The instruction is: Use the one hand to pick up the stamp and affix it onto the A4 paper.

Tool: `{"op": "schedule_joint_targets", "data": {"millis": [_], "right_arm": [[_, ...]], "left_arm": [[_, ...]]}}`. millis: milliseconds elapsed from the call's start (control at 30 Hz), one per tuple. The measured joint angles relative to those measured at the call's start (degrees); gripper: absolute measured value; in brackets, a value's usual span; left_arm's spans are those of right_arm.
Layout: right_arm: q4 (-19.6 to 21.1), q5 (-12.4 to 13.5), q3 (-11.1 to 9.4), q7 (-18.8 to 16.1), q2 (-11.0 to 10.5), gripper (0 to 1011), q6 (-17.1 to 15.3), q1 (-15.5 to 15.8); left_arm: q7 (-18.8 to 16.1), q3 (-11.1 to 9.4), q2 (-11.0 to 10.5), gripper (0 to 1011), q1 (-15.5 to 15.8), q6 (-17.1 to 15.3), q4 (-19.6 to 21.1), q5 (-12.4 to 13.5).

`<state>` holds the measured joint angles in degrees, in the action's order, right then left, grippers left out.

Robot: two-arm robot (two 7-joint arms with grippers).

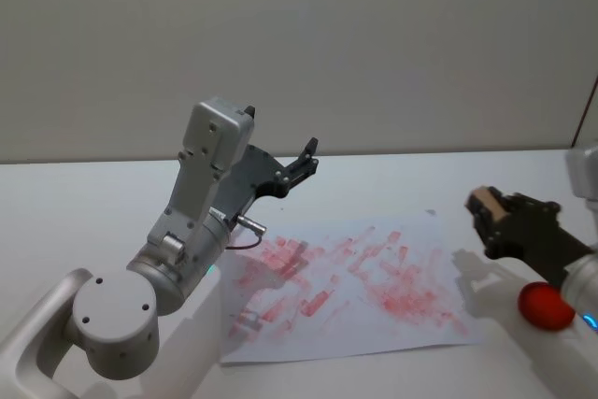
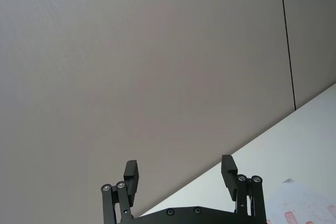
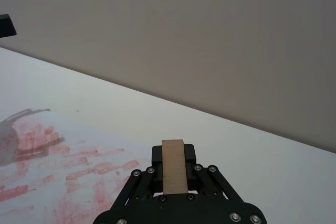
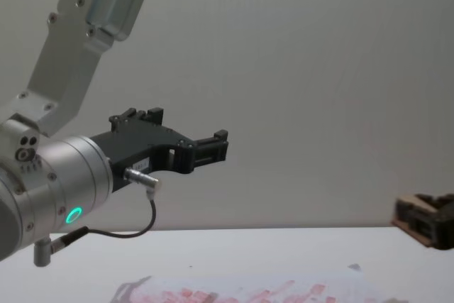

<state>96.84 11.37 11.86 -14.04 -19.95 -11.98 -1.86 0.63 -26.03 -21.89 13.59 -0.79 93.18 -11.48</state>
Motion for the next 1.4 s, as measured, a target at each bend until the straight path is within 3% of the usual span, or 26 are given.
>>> {"op": "schedule_joint_targets", "data": {"millis": [300, 600, 1033, 1400], "right_arm": [[-5.1, -1.5, 1.8, -4.6, 2.7, 218, -0.6, -3.8], [-10.4, -5.2, 3.6, -7.9, 4.2, 218, -2.9, -6.0], [-14.2, -8.2, 4.9, -9.4, 5.1, 218, -3.6, -7.1], [-15.4, -8.4, 5.4, -8.8, 5.6, 218, -3.5, -7.4]], "left_arm": [[0.0, 0.0, 0.0, 1001, 0.0, 0.0, 0.0, 0.0], [0.0, 0.0, 0.0, 1001, 0.0, 0.0, 0.0, 0.0], [0.0, 0.0, 0.0, 1001, 0.0, 0.0, 0.0, 0.0], [0.0, 0.0, 0.0, 1001, 0.0, 0.0, 0.0, 0.0]]}}
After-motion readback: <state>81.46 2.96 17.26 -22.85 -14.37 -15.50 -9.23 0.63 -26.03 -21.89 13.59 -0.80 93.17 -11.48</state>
